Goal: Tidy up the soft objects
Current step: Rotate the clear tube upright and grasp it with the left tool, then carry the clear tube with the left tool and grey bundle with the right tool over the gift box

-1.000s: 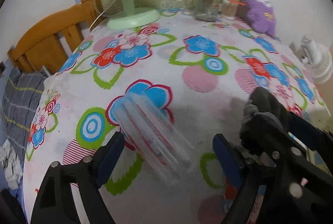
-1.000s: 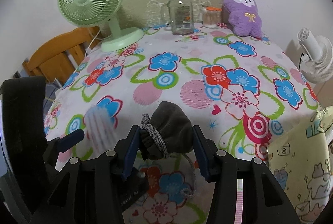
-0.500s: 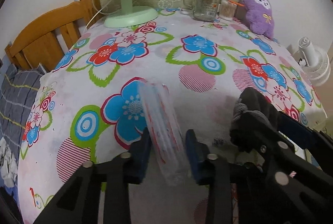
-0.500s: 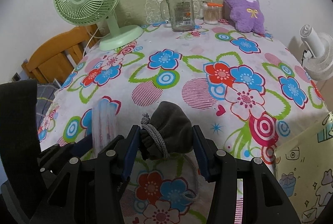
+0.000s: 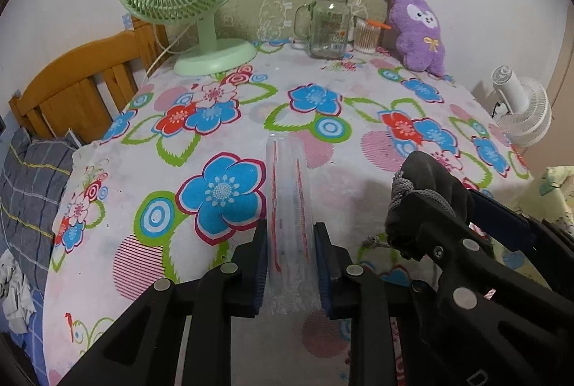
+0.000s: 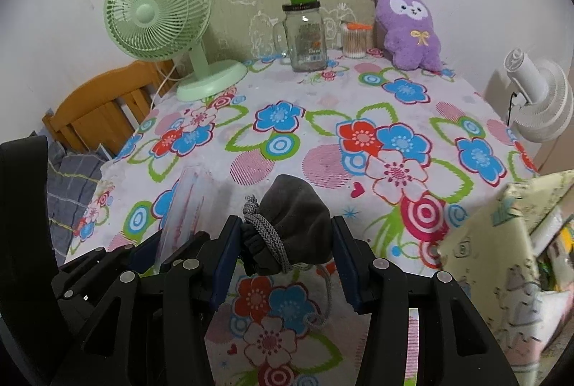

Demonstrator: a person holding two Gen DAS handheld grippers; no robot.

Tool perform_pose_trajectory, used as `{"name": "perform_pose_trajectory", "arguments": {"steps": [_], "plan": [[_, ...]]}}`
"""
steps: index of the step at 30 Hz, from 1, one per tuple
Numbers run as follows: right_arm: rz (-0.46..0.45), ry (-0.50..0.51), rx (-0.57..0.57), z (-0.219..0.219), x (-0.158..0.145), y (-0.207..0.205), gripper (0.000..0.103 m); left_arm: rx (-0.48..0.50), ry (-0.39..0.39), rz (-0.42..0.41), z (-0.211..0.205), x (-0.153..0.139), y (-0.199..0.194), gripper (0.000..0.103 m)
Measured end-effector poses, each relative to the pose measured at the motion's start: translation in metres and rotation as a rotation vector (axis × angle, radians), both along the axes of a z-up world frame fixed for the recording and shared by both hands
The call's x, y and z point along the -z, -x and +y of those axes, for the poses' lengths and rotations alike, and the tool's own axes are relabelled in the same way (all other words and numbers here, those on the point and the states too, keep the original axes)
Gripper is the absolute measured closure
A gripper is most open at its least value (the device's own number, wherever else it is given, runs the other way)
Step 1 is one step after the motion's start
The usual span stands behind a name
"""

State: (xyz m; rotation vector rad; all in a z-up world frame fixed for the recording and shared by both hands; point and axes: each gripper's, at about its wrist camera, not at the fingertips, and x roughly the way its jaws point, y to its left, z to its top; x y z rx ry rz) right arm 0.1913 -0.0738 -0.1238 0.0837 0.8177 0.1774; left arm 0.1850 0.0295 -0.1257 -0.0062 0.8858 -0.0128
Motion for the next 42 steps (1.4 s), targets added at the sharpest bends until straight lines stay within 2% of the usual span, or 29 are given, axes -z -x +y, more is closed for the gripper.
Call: {"name": "perform_pose_trajectory", "arguments": {"steps": [27, 42], "plan": [[-0.167, 0.01, -0.018, -0.03, -0.082, 0.084, 0.049, 0.012, -0.018, -0.187, -0.034, -0.082, 0.081, 0.081], [-0.235, 0.027, 0.023, -0.067, -0.111, 0.119, 0.049, 0.08, -0.019, -0.258, -0.074, -0.111, 0.111, 0.081]]}}
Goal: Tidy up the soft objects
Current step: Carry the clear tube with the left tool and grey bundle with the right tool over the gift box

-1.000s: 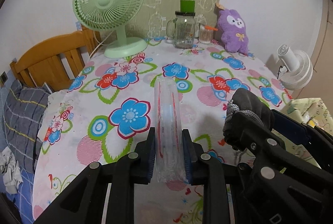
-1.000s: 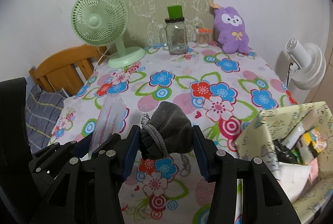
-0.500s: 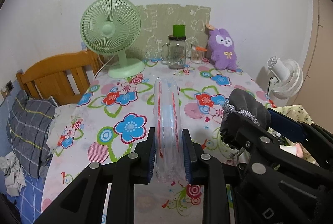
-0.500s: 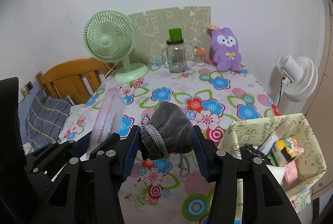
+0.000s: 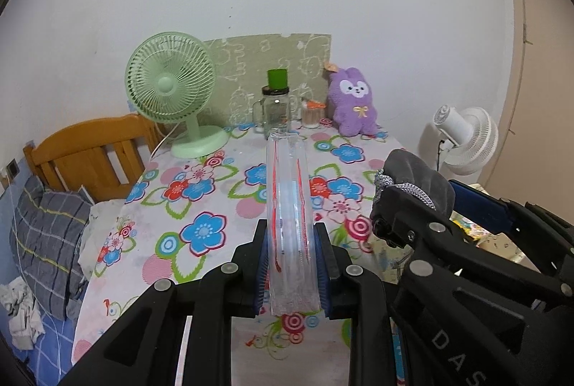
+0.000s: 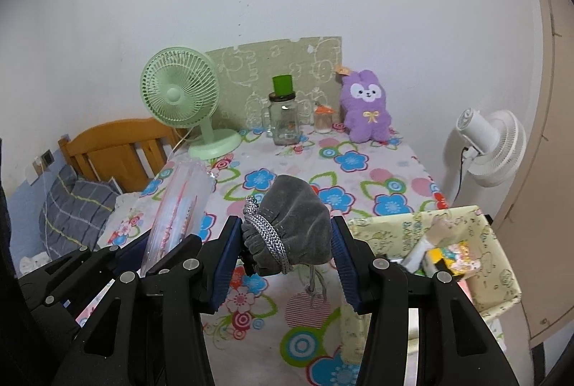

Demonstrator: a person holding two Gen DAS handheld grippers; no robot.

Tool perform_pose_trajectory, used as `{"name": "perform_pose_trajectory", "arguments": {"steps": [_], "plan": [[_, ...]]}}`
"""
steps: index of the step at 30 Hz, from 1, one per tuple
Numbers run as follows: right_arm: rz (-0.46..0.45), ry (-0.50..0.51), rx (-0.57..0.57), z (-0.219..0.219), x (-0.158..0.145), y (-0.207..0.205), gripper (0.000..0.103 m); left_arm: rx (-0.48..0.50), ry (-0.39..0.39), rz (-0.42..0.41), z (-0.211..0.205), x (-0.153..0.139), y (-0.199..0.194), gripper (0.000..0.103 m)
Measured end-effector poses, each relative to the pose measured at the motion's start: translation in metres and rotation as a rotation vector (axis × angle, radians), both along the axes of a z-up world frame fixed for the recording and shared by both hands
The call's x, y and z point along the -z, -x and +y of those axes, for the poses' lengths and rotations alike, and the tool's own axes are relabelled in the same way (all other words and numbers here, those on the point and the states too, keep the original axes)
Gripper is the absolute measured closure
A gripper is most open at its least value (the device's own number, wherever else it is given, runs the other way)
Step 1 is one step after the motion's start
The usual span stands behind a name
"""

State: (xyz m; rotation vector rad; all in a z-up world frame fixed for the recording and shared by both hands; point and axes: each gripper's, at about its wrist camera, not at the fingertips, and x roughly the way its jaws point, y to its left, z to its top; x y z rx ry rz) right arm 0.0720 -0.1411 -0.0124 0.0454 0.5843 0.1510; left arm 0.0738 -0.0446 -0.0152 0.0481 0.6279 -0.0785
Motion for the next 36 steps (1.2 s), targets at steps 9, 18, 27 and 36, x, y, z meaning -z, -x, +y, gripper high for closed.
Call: {"name": "perform_pose_trajectory", "arguments": {"steps": [9, 18, 27, 36], "plan": [[-0.007, 0.009, 0.037, -0.029, -0.004, 0.004, 0.049, 0.045, 0.002, -0.012, -0.029, -0.003, 0.002, 0.081], [-0.004, 0.014, 0.07, -0.057, -0.001, -0.001, 0.049, 0.101, -0.005, -0.009, -0.062, -0.001, -0.005, 0.081], [0.02, 0.025, 0.117, -0.089, 0.01, -0.01, 0.049, 0.165, 0.011, 0.019, -0.093, 0.011, -0.017, 0.081], [0.079, 0.027, 0.168, -0.121, 0.031, -0.023, 0.049, 0.229, -0.003, 0.071, -0.124, 0.031, -0.029, 0.081]]}}
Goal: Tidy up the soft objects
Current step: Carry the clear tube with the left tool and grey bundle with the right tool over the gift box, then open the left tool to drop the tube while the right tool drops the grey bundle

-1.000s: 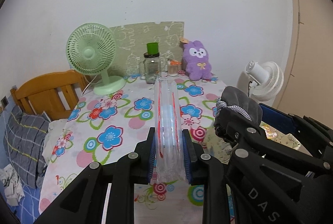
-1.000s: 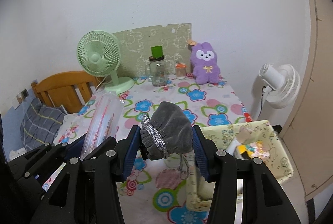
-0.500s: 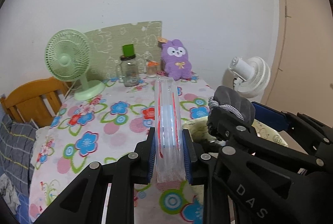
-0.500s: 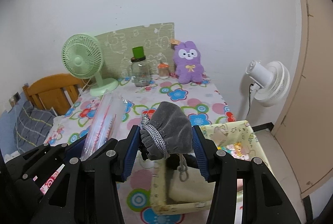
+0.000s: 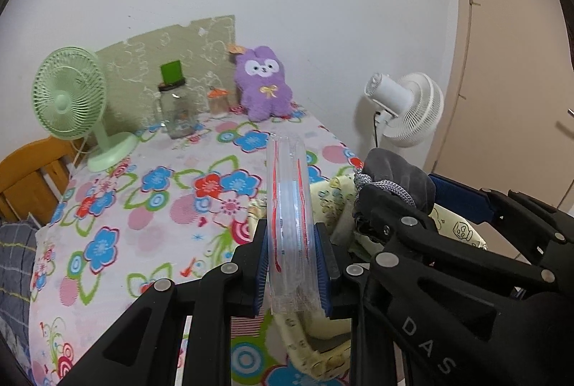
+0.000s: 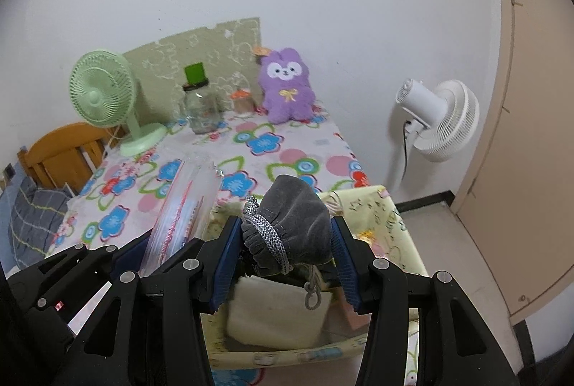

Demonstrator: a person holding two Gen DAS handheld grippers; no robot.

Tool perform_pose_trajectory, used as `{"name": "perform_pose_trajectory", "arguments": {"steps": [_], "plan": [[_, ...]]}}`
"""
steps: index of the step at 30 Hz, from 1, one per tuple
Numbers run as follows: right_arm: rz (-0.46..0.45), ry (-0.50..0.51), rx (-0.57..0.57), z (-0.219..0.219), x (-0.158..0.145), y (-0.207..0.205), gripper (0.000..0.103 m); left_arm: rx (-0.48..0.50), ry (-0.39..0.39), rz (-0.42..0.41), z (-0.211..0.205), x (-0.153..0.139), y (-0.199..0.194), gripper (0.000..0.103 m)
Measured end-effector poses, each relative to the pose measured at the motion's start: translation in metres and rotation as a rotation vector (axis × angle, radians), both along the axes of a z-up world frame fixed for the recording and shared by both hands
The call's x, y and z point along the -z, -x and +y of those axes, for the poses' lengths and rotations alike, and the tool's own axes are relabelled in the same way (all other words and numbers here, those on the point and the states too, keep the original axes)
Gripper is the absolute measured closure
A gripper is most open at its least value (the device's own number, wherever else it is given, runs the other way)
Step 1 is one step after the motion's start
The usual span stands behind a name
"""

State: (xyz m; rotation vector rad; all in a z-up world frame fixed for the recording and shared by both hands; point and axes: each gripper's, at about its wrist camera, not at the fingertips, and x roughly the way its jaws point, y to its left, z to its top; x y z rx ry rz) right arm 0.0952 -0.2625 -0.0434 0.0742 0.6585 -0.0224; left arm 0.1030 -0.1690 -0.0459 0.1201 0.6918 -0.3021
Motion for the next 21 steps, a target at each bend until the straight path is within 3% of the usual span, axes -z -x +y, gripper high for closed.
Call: {"name": "perform_pose_trajectory", "arguments": {"steps": [9, 11, 13, 16, 21], "plan": [[0.061, -0.046, 0.028, -0.023, 0.023, -0.01, 0.048, 0.046, -0.03, 0.053, -0.021, 0.019, -0.012, 0.08], [0.071, -0.054, 0.036, -0.027, 0.027, -0.012, 0.043, 0.052, -0.032, 0.062, -0.024, 0.022, -0.015, 0.08], [0.077, -0.057, 0.039, -0.03, 0.028, -0.014, 0.03, 0.057, -0.034, 0.065, -0.027, 0.023, -0.017, 0.08], [0.068, -0.053, 0.051, -0.033, 0.028, -0.014, 0.023, 0.065, -0.031, 0.067, -0.029, 0.025, -0.02, 0.079], [0.073, -0.049, 0.077, -0.039, 0.03, -0.017, 0.022, 0.08, -0.035, 0.072, -0.035, 0.028, -0.025, 0.074]]}}
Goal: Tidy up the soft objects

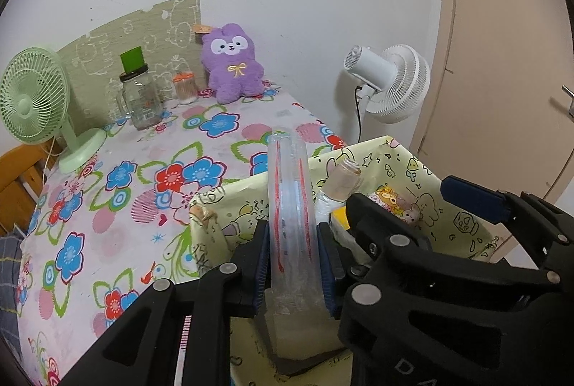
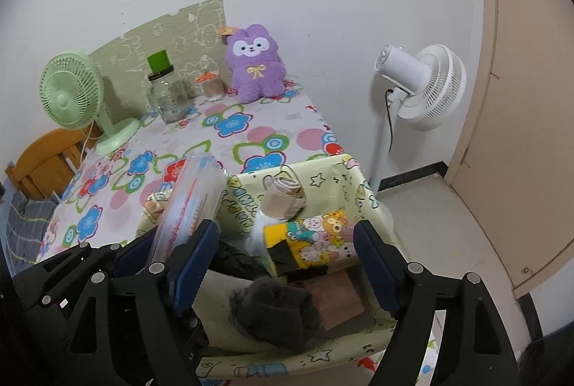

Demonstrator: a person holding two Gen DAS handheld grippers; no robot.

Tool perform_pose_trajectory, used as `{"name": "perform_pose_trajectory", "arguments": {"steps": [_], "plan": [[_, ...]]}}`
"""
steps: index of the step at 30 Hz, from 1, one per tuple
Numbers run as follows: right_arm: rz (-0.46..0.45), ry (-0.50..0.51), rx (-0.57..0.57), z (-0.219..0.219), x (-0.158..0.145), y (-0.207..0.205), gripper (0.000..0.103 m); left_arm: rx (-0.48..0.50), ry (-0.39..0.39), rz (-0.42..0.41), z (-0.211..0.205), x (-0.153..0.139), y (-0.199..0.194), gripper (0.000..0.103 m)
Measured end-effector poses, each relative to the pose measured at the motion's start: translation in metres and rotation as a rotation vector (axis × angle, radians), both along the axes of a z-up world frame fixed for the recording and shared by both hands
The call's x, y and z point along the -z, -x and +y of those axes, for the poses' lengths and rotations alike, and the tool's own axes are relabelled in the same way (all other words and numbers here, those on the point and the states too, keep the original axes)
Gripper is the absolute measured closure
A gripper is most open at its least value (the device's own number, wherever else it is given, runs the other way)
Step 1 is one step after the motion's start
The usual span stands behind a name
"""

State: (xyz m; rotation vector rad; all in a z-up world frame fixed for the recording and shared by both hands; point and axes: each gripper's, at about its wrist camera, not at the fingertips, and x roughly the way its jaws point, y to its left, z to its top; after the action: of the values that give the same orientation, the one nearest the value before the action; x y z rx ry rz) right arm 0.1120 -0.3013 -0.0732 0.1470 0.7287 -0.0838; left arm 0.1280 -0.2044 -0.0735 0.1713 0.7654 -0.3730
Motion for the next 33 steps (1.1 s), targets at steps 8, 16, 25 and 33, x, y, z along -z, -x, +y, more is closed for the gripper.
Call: {"name": "perform_pose_trajectory", "arguments": {"steps": [8, 16, 25, 33], "plan": [[0.01, 0.019, 0.013, -0.003, 0.0, -0.001, 0.022, -0.002, -0.016, 0.01, 0.0, 0.003, 0.0, 0.029], [-0.003, 0.026, 0.008, 0.008, -0.007, 0.005, 0.022, -0.037, -0.005, -0.025, 0.018, -0.007, 0.006, 0.016], [-0.044, 0.022, -0.031, 0.032, -0.024, 0.017, 0.017, -0.078, 0.034, -0.031, 0.049, -0.026, 0.016, 0.008], [-0.092, 0.037, -0.067, 0.059, -0.043, 0.027, 0.012, -0.123, 0.045, -0.084, 0.079, -0.042, 0.028, 0.005]]}}
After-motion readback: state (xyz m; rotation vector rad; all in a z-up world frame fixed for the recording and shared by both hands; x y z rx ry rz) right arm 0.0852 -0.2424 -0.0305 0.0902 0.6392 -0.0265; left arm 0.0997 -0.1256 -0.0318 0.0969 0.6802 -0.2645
